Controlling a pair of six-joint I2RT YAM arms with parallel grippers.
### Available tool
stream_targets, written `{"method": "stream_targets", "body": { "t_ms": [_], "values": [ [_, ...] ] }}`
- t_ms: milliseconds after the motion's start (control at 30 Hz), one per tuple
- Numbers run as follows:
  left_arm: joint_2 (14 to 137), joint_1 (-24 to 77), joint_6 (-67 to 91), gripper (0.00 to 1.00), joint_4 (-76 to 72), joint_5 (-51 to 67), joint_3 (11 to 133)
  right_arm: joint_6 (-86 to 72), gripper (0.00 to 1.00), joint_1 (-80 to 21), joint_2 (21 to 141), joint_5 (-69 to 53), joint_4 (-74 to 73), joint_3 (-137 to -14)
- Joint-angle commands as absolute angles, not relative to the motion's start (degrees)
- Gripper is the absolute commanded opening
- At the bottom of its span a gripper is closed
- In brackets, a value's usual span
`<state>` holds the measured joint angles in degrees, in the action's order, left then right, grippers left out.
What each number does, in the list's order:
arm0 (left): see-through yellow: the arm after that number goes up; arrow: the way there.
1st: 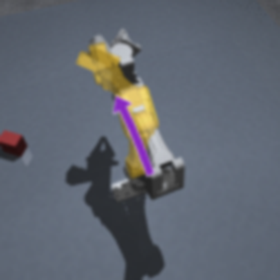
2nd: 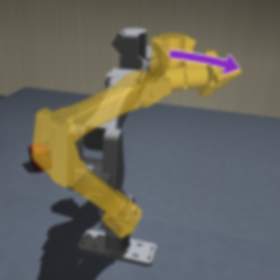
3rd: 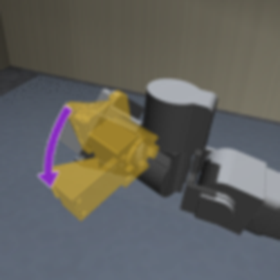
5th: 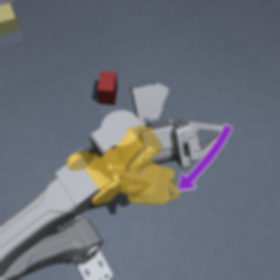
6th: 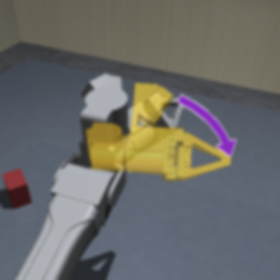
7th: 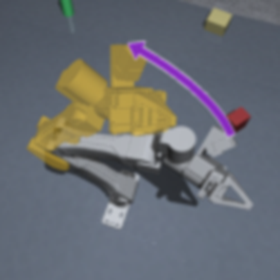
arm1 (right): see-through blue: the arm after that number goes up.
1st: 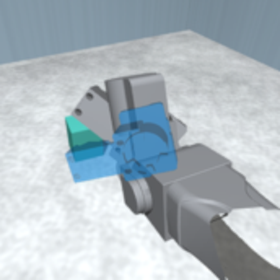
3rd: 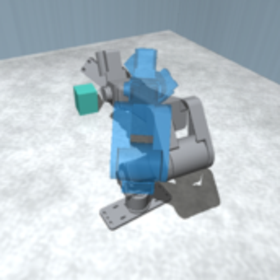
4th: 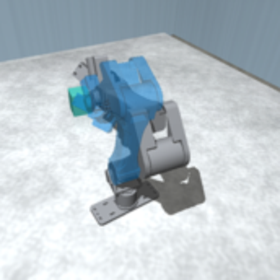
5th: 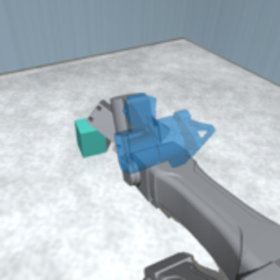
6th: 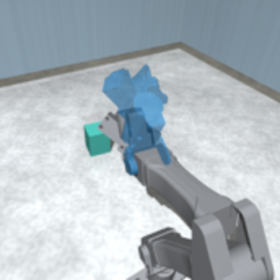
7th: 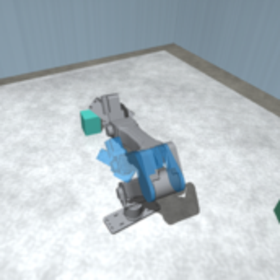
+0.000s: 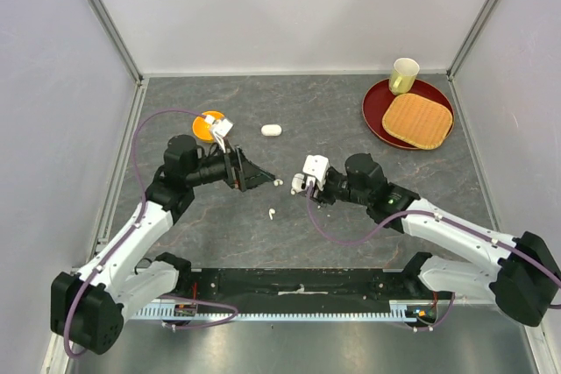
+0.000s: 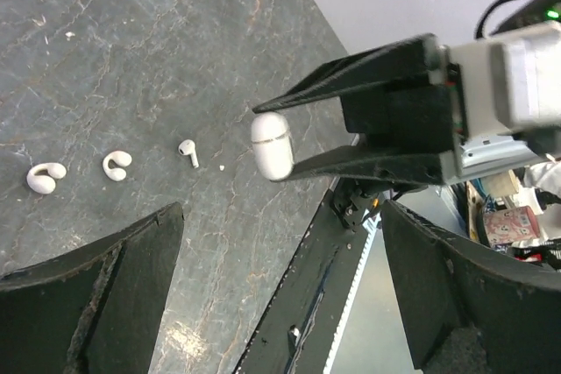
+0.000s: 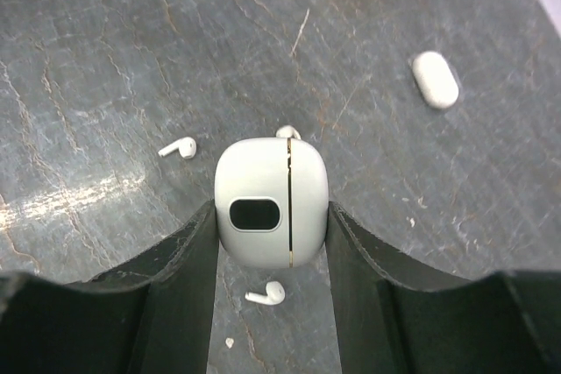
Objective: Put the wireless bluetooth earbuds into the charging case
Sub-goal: Pick up the charging case at the center of the board.
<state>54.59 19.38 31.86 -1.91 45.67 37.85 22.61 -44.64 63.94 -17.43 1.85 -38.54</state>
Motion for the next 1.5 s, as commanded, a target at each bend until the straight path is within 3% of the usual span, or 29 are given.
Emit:
{"method": "stream_targets", "body": {
  "t_ms": [0, 400, 567, 867, 1100, 1333, 1467],
  "values": [
    [56.5, 24.0, 30.9, 0.99, -2.1, 39.5, 38.1, 26.3, 0.00, -48.2, 60.5, -15.6, 9.1, -36.4],
    [61.1, 33.7, 32.4, 0.92, -3.6, 31.2, 38.8, 26.4, 0.00, -54.3, 59.9, -9.7, 11.6, -35.0],
    [63.9, 36.6, 32.7, 0.85, -4.4, 29.9, 39.7, 26.4, 0.00, -55.6, 60.4, -7.5, 12.7, -34.6],
    [66.0, 38.6, 33.7, 0.62, -7.6, 29.5, 39.1, 26.1, 0.00, -56.3, 60.7, -7.3, 13.3, -34.4],
    [66.2, 38.9, 33.8, 0.56, -9.1, 30.2, 39.1, 25.8, 0.00, -56.4, 61.1, -7.6, 14.1, -33.9],
    [66.6, 39.0, 33.8, 0.35, -9.5, 31.5, 38.9, 25.6, 0.00, -56.4, 61.2, -7.2, 14.9, -33.7],
    [67.1, 39.0, 33.1, 0.05, -9.4, 33.1, 39.2, 25.3, 0.08, -56.4, 61.3, -6.7, 15.3, -33.7]
  ]
}}
